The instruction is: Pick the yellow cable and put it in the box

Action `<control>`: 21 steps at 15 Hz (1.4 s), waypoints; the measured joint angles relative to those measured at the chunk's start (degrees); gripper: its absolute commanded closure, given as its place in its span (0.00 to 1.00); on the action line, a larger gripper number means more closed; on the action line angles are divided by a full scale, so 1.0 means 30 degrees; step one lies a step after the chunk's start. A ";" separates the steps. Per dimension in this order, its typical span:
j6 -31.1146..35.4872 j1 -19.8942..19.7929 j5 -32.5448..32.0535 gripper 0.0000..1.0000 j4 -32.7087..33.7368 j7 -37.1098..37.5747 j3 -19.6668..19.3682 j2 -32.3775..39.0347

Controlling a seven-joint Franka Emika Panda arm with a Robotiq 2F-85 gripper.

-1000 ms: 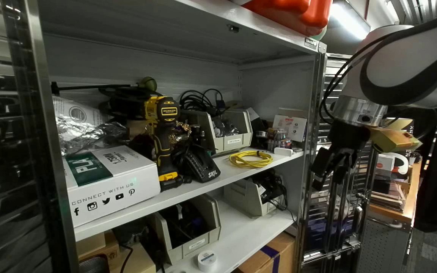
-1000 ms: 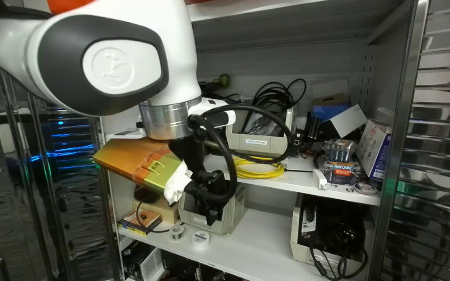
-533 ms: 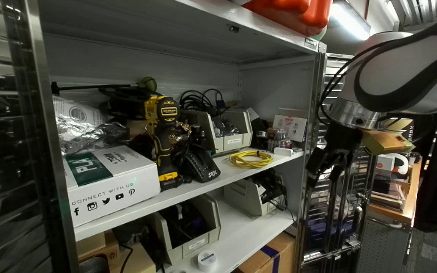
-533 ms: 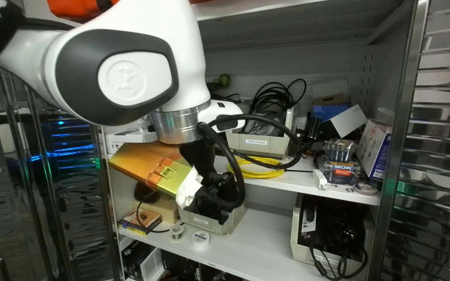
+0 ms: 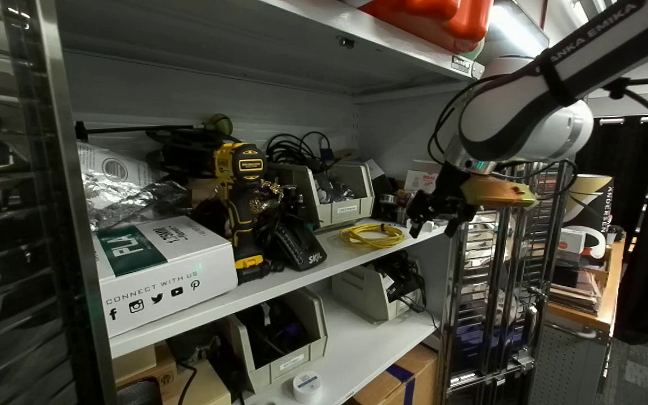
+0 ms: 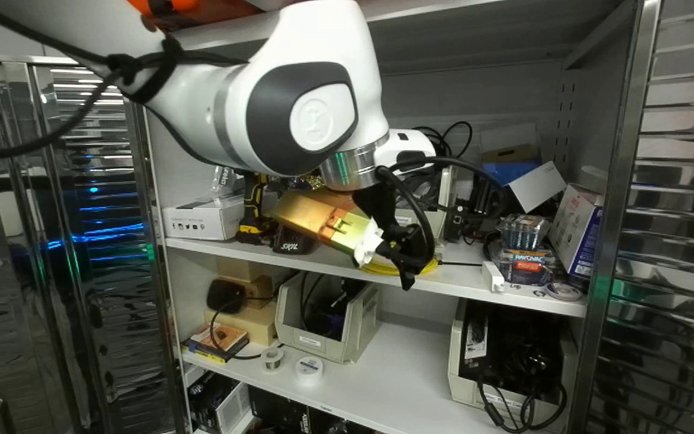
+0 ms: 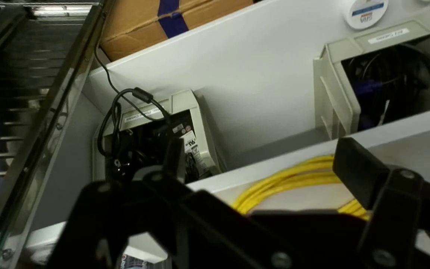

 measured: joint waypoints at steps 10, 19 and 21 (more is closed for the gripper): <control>-0.0146 0.0333 -0.2318 0.00 0.6693 0.5225 0.0314 0.6165; -0.2825 0.0995 -0.4805 0.00 0.8158 0.7636 -0.0042 0.6643; -0.3388 0.1000 -0.4870 0.00 0.8161 0.7699 -0.0043 0.6720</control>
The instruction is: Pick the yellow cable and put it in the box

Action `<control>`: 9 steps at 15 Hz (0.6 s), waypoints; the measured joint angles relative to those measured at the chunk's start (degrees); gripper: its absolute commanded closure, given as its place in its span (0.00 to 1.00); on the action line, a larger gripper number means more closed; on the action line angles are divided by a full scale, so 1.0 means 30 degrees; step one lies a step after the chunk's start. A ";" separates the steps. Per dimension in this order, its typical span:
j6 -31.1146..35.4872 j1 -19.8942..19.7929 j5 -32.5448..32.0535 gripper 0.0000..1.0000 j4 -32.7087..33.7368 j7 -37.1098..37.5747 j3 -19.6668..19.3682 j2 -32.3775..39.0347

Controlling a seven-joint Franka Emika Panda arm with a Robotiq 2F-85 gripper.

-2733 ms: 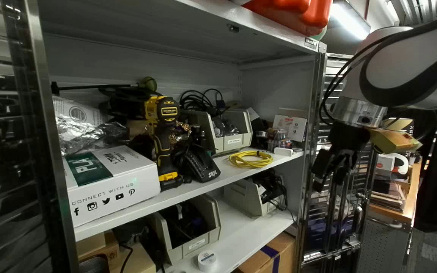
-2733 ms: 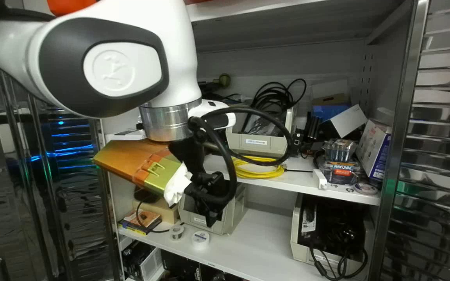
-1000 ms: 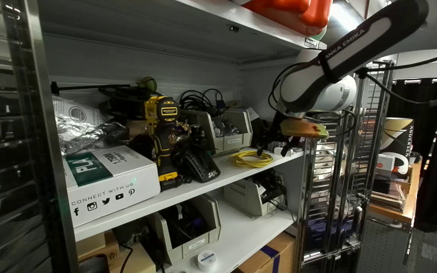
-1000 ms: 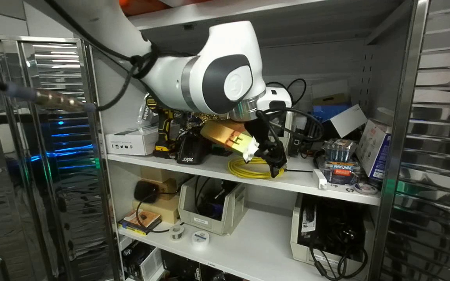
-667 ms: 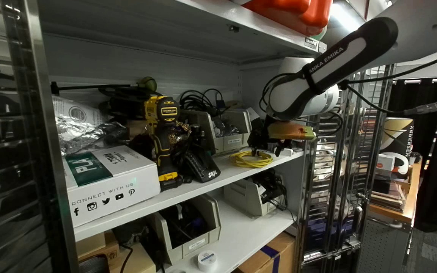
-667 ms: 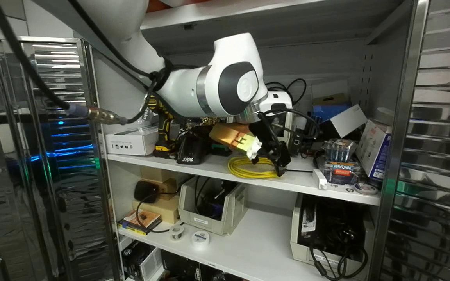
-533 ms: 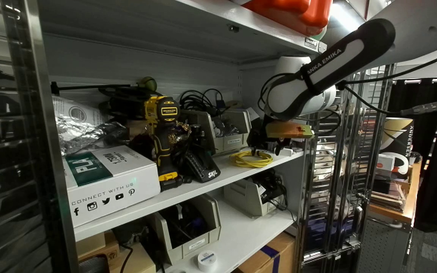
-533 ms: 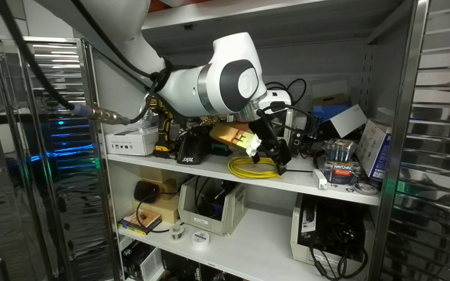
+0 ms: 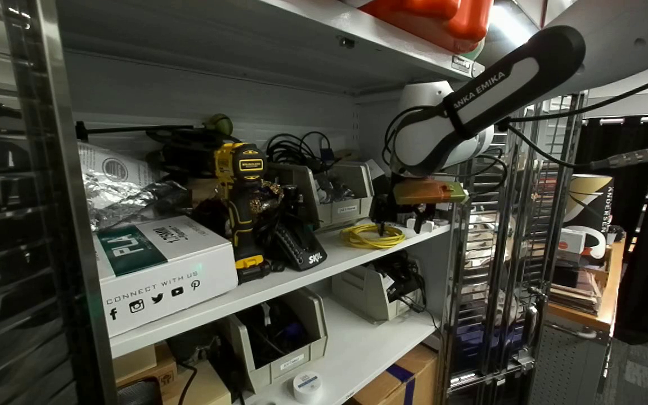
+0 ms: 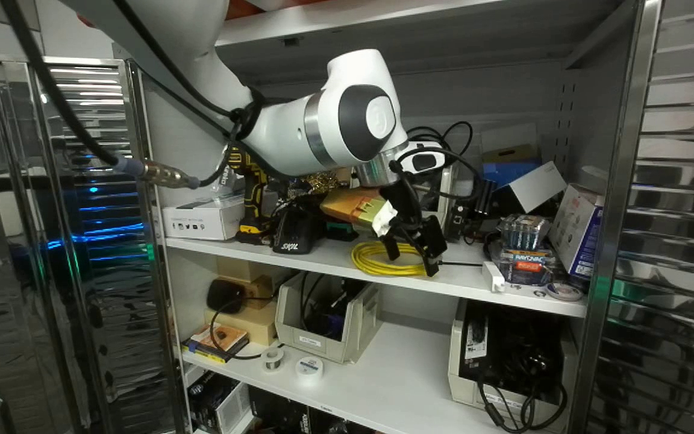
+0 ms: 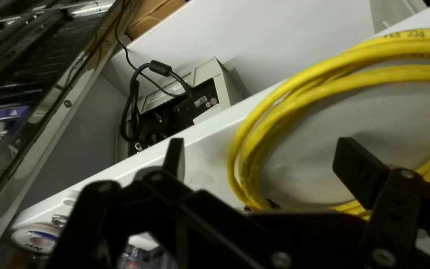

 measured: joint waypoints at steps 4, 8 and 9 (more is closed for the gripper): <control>-0.0468 0.0000 -0.0003 0.00 0.0004 0.0067 -0.0014 0.0279; -0.0462 0.0012 -0.0003 0.30 0.0031 0.0251 -0.0015 0.0310; -0.0411 0.0028 -0.0002 0.37 0.0034 0.0330 -0.0014 0.0310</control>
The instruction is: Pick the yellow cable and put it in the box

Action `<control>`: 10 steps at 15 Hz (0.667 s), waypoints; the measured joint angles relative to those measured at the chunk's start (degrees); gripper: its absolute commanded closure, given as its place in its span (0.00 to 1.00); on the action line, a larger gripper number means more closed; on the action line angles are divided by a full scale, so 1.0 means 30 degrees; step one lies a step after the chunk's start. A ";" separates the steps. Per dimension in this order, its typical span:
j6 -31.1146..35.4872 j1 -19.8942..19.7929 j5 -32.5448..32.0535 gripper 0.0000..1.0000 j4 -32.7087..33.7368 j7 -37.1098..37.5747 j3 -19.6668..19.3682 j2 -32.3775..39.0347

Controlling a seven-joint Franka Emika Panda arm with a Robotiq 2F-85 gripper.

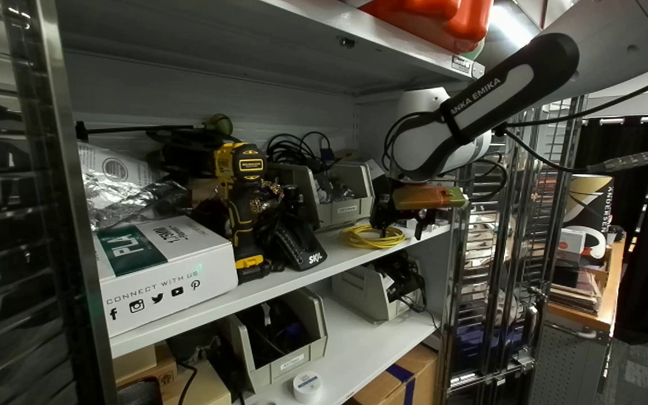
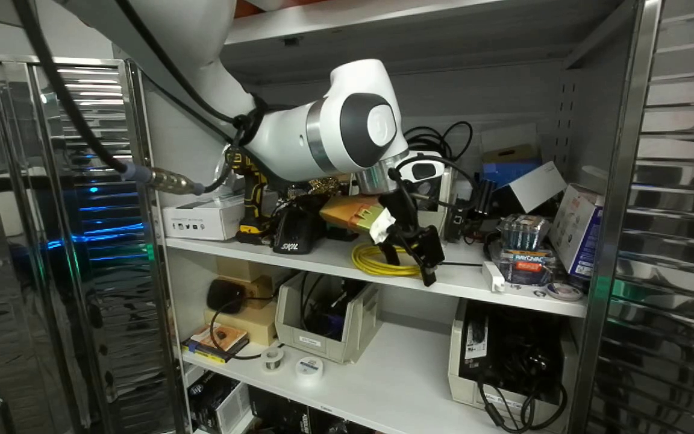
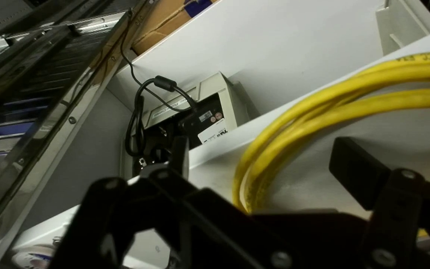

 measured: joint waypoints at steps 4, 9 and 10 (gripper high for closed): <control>0.0154 0.0201 -0.0017 0.69 0.0067 0.0659 -0.0001 0.0000; 0.0024 0.0207 -0.0696 0.91 0.0085 0.1611 -0.0270 -0.0096; -0.0003 0.0207 -0.0762 0.88 0.0080 0.1710 -0.0330 -0.0117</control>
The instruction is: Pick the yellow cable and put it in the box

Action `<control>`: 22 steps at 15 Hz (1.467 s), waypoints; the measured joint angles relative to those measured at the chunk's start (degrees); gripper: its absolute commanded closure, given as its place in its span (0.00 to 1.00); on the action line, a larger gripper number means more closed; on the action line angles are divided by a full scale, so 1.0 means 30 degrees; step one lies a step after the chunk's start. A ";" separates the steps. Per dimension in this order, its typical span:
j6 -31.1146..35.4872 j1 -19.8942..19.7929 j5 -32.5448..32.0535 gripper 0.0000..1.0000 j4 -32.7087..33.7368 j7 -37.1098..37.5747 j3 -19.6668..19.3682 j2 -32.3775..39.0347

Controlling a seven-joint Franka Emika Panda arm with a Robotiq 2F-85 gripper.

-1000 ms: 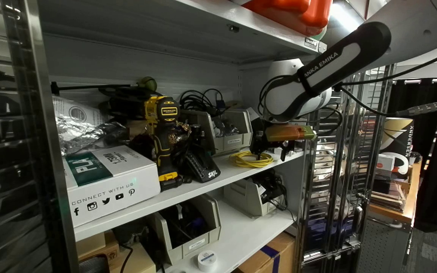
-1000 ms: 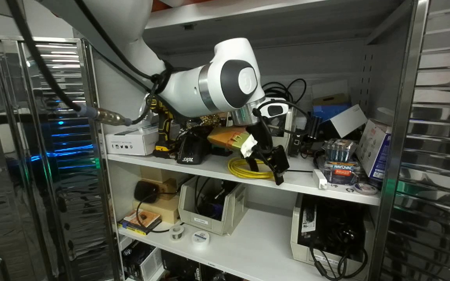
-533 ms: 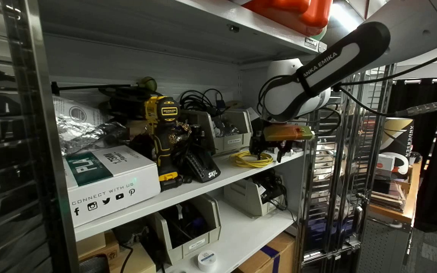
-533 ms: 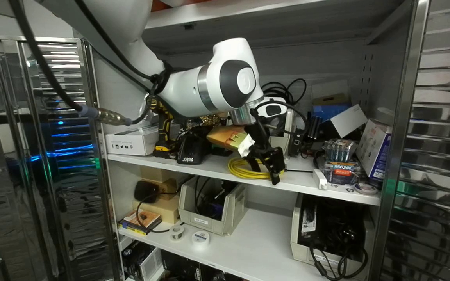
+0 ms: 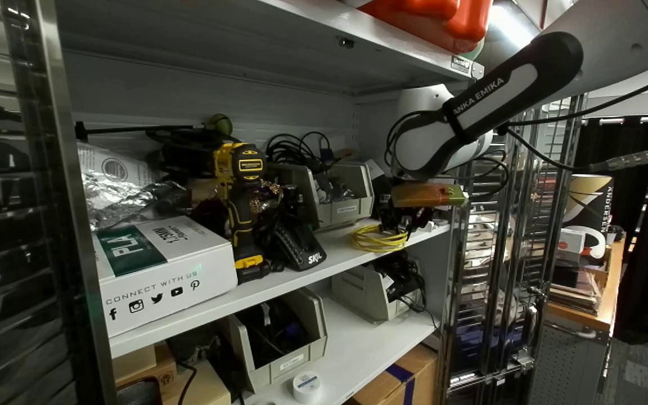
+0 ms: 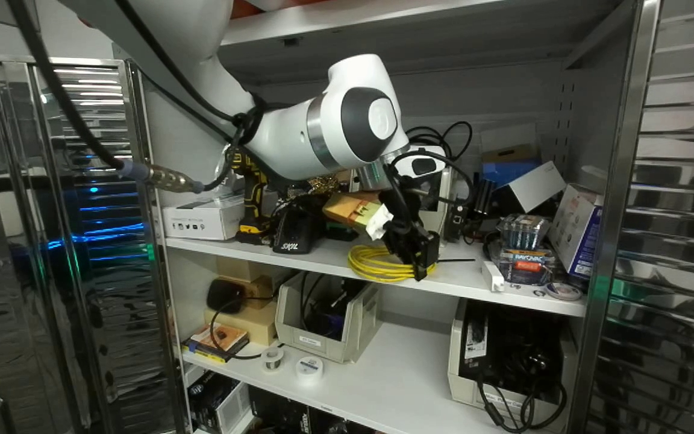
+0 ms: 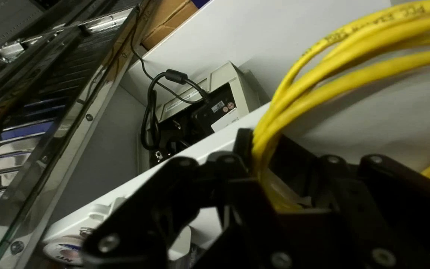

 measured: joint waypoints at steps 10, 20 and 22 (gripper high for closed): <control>0.3392 0.0069 -0.1629 0.88 -0.1523 0.0095 -0.0016 -0.0903; 0.6650 -0.0341 -0.2159 0.91 -0.7087 -0.1249 0.0345 -0.6525; 0.7410 -0.0707 -0.2146 0.91 -0.7963 -0.1373 0.0564 -0.7500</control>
